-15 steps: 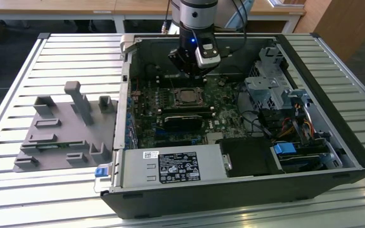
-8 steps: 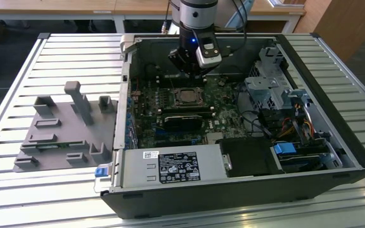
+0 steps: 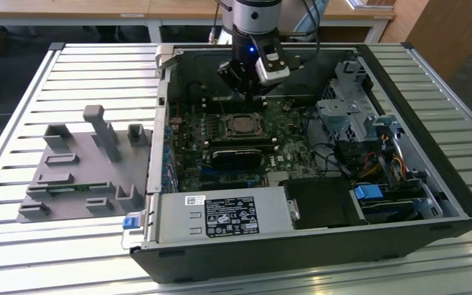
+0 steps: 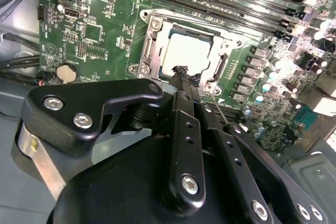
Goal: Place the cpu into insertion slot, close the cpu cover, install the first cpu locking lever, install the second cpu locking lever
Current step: 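Install the first cpu locking lever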
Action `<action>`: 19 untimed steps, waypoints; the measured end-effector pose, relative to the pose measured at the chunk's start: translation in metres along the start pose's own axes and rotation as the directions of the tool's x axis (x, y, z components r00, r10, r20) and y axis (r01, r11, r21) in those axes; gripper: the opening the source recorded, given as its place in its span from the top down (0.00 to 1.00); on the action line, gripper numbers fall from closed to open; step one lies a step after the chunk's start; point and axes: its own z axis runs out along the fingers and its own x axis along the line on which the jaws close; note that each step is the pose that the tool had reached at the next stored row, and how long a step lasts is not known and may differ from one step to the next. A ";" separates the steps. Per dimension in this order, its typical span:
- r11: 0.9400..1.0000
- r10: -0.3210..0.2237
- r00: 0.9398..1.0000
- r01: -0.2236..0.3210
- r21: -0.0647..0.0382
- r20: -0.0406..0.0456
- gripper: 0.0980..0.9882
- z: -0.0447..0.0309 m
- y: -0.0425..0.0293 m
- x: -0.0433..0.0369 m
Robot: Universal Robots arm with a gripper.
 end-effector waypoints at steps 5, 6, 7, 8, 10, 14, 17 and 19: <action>0.999 -0.043 0.999 0.043 -0.001 0.000 0.98 -0.0006 0.0000 0.0000; 0.998 -0.060 0.998 0.060 -0.002 0.000 0.98 -0.0006 0.0000 0.0000; 0.997 -0.077 0.997 0.077 -0.002 0.000 0.98 -0.0007 0.0000 0.0000; 0.996 -0.094 0.996 0.094 -0.003 0.000 0.98 -0.0006 0.0000 0.0000; 0.992 -0.129 0.992 0.129 -0.004 0.000 0.98 -0.0006 0.0000 0.0000; 0.980 -0.198 0.980 0.198 -0.006 0.001 0.98 -0.0006 0.0000 0.0000; 0.968 -0.251 0.968 0.251 -0.008 0.001 0.98 -0.0006 0.0000 0.0000; 0.960 -0.281 0.960 0.281 -0.009 0.001 0.98 -0.0006 0.0001 -0.0002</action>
